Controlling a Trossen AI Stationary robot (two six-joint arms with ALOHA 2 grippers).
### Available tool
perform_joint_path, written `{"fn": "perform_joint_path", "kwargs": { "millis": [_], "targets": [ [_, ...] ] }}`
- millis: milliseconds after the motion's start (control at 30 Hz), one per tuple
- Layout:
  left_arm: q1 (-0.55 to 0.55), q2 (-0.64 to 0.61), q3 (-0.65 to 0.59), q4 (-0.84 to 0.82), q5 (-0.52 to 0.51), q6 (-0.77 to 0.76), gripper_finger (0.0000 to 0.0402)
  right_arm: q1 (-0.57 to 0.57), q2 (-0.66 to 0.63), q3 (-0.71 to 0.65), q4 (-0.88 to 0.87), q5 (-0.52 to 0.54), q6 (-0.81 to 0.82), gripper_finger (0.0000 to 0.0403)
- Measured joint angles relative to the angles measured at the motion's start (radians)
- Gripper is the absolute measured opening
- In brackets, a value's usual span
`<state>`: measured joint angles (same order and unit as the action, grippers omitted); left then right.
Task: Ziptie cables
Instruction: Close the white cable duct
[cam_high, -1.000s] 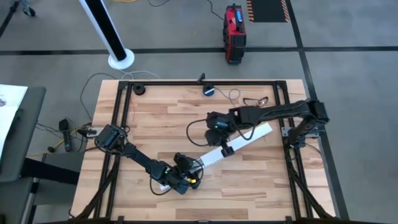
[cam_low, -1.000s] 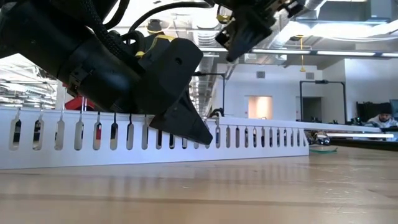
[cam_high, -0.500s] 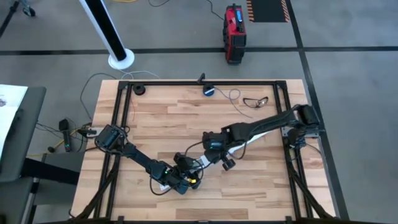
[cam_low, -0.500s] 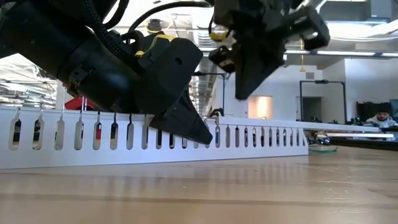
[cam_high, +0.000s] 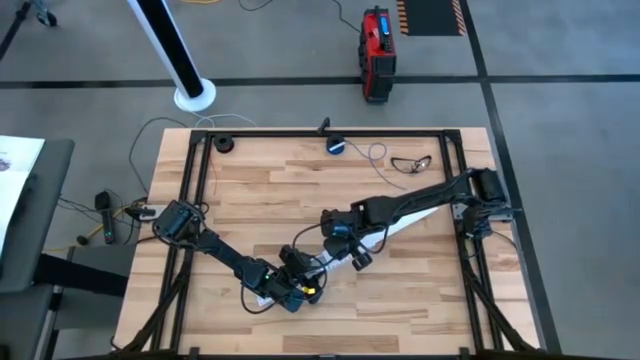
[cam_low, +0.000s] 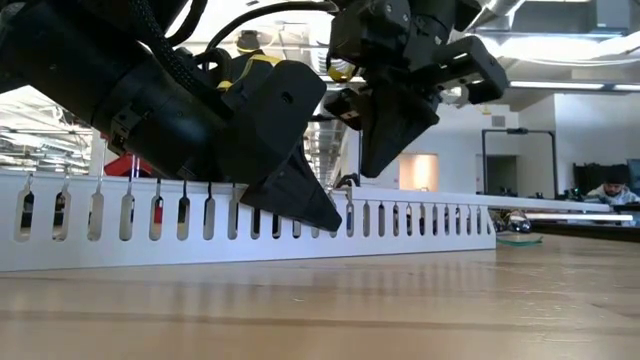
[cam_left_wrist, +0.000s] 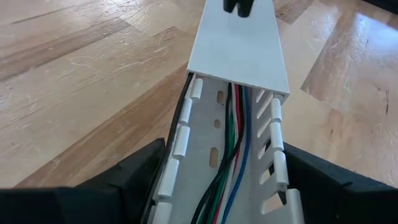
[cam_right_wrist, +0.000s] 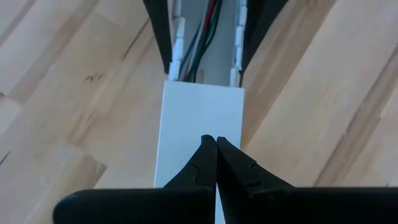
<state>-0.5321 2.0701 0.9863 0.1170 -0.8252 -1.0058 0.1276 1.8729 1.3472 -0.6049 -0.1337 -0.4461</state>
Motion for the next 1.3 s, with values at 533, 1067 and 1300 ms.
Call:
{"fn": "perform_joint_path", "kwargs": {
  "millis": [533, 1067, 1300],
  "targets": [
    [0.000, 0.000, 0.000, 0.002, -0.003, 0.000, 0.0264, 0.009, -0.002, -0.063, 0.068, -0.027, 0.009, 0.0000],
    [0.000, 0.000, 0.000, 0.006, -0.010, 0.000, 0.0264, 0.027, -0.004, -0.064, 0.167, -0.021, 0.029, 0.0000],
    [0.000, 0.000, 0.000, 0.006, -0.012, 0.001, 0.0264, 0.041, -0.013, -0.061, 0.057, 0.007, -0.009, 0.0000]
  ]
}}
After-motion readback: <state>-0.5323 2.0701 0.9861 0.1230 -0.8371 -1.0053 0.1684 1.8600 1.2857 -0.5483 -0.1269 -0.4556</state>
